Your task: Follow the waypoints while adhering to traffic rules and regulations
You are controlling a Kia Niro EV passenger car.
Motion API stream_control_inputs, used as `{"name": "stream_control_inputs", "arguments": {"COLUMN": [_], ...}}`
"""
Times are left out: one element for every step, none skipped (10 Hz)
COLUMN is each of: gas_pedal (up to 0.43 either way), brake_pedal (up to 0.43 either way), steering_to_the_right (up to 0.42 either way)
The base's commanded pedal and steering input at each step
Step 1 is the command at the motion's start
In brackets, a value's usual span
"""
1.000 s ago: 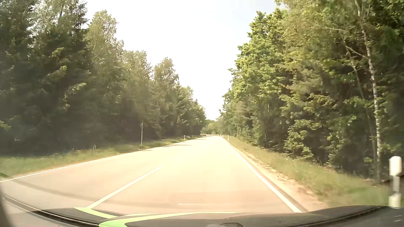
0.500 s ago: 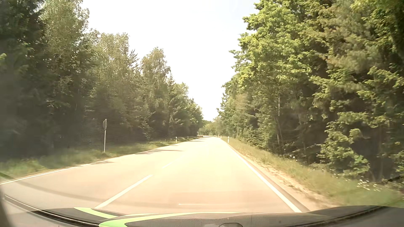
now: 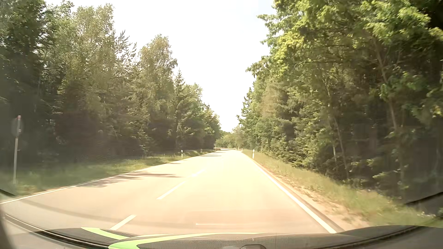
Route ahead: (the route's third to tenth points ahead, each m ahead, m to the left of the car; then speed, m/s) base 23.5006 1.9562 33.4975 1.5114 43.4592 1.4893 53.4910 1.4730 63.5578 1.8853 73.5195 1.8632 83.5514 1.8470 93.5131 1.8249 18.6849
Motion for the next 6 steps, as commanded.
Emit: {"name": "stream_control_inputs", "arguments": {"gas_pedal": [0.469,0.469,0.469,0.469,0.469,0.469], "brake_pedal": [0.0,0.0,0.0,0.0,0.0,0.0], "steering_to_the_right": [0.004,0.004,0.004,0.004,0.004,0.004]}}
